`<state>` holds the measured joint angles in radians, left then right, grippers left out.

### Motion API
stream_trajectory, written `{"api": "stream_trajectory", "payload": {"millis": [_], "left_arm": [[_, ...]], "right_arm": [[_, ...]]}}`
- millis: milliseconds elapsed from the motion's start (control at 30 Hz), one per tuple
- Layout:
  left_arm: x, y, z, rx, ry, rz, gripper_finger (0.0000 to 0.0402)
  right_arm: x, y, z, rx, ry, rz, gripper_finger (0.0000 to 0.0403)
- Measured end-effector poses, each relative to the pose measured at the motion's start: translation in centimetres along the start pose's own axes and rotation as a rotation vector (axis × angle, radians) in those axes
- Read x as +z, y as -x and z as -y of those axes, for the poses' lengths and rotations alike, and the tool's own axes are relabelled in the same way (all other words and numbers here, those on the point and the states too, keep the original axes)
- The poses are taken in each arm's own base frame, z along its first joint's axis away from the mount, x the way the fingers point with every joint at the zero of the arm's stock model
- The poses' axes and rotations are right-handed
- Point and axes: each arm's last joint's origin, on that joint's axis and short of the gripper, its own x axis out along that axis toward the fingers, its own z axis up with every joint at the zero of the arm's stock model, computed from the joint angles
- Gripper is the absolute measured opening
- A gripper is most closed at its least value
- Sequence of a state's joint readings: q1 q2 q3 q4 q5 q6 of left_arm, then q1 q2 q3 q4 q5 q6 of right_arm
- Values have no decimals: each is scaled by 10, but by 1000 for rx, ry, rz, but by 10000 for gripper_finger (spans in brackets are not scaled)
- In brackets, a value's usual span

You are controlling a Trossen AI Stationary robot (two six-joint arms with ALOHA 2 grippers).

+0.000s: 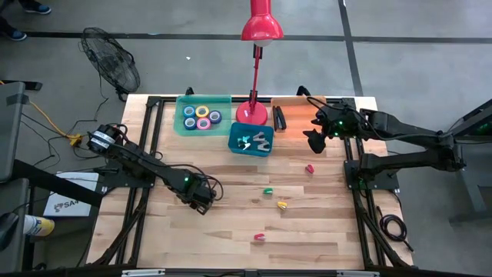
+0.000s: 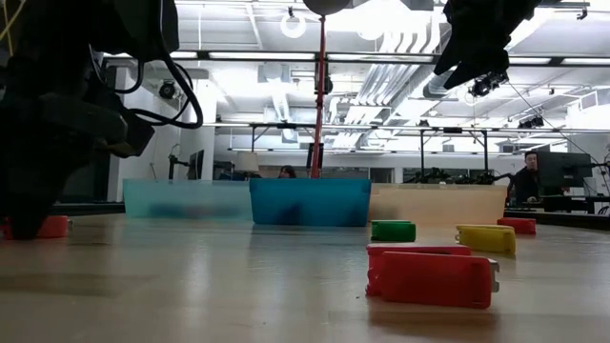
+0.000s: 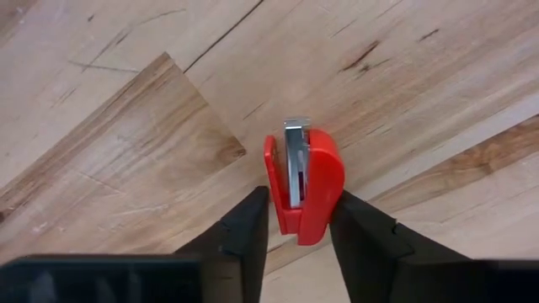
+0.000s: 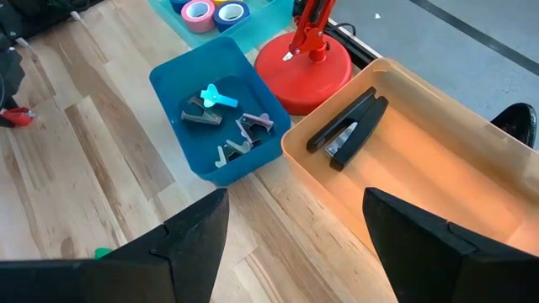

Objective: Pick and place Stapler, Stapler remover, tape
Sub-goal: Put the middle left red stapler into the orange bin

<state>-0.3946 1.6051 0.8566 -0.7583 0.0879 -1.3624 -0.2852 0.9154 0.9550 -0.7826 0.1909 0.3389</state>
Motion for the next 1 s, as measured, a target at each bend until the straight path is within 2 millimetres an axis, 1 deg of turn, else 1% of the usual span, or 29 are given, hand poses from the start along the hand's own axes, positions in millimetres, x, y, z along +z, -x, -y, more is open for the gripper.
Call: {"api": "stream_trajectory", "payload": {"millis": [200, 300, 467, 600, 767, 900, 1000], "left_arm": [[0, 0, 0, -3, -5, -10, 71], [0, 0, 0, -7, -14, -16, 55], [0, 0, 1, -20, -31, -20, 55], [1, 3, 5, -34, -73, 22, 56], [7, 18, 20, -69, -184, 143, 56], [11, 41, 39, -118, -336, 258, 56], [14, 62, 52, -140, -420, 367, 56]], "right_arm": [[0, 0, 0, 0, 2, -1, 266], [0, 0, 0, 0, 4, -1, 266], [0, 0, 0, 8, 7, -3, 266], [-1, 0, -1, 39, 27, -14, 266], [-1, 0, -4, 153, 85, -40, 266], [3, 1, -9, 284, 122, -19, 266], [6, 1, -14, 395, 154, 13, 266]]}}
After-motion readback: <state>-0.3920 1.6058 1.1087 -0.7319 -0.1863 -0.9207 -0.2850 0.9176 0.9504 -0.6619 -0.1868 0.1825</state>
